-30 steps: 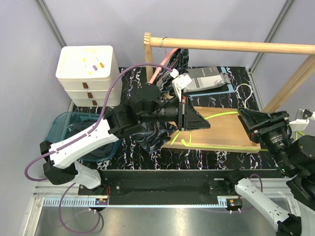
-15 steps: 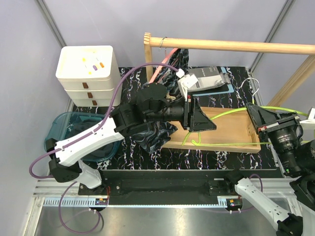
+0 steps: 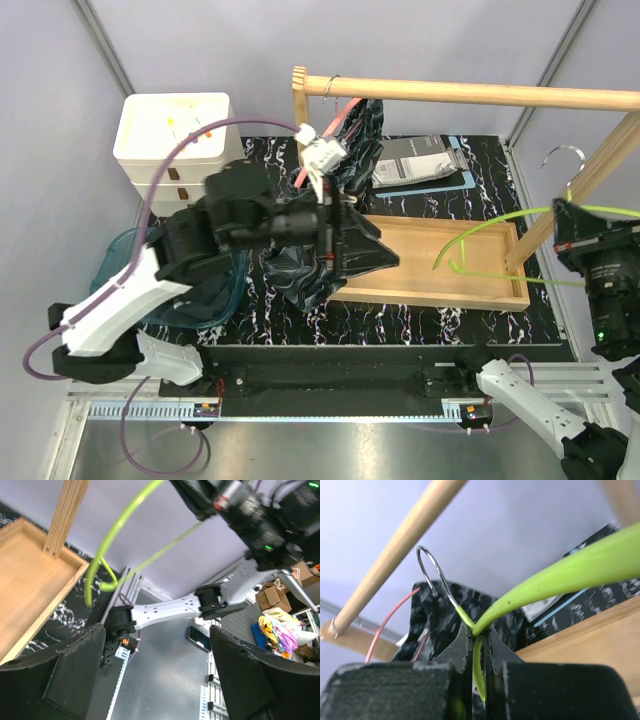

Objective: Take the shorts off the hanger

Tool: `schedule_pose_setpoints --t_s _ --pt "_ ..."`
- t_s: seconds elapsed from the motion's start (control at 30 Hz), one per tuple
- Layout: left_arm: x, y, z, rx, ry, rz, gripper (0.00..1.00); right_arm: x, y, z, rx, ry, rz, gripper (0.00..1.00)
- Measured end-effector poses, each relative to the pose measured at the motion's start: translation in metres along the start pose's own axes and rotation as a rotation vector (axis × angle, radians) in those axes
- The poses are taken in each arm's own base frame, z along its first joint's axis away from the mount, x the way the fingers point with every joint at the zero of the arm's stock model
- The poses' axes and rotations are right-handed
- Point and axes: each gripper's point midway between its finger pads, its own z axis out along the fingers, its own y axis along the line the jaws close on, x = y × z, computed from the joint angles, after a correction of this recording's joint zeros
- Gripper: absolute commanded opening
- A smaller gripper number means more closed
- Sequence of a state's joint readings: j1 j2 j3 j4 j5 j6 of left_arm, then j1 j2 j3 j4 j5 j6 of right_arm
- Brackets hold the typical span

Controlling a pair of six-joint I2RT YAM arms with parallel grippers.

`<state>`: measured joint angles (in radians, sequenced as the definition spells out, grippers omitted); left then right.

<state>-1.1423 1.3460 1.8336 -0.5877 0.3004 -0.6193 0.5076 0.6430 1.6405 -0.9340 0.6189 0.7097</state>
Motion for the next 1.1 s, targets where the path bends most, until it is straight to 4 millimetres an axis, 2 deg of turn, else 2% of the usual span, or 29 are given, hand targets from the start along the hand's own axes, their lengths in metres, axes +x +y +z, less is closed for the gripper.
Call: schedule_pose_setpoints --t_s 0.2,0.3,0.4,0.5,0.6,0.8,0.9,1.1 --pt "-0.026 -0.037 -0.052 0.069 -0.104 0.060 0.90 -0.045 0.007 0.016 0.107 -0.151 -0.105 0.00" --pt "-0.032 -0.046 -0.075 0.075 -0.141 0.079 0.90 -0.057 0.011 0.026 0.157 -0.201 -0.147 0.00" --pt "-0.032 -0.048 -0.092 0.063 -0.156 0.095 0.90 -0.065 0.024 0.042 0.187 -0.231 -0.174 0.00" --pt "-0.029 -0.045 -0.099 0.041 -0.154 0.106 0.91 -0.063 0.040 0.064 0.201 -0.241 -0.191 0.00" --pt "-0.026 -0.039 -0.101 0.014 -0.143 0.108 0.91 -0.052 0.052 0.088 0.214 -0.230 -0.225 0.00" --pt "-0.021 -0.032 -0.109 -0.028 -0.137 0.102 0.91 -0.039 0.062 0.121 0.264 -0.229 -0.281 0.00" --pt "-0.023 -0.033 -0.118 -0.035 -0.158 0.105 0.91 -0.038 0.062 0.128 0.296 -0.244 -0.300 0.00" --pt "-0.028 -0.037 -0.131 -0.036 -0.194 0.110 0.91 -0.043 0.050 0.127 0.344 -0.277 -0.304 0.00"
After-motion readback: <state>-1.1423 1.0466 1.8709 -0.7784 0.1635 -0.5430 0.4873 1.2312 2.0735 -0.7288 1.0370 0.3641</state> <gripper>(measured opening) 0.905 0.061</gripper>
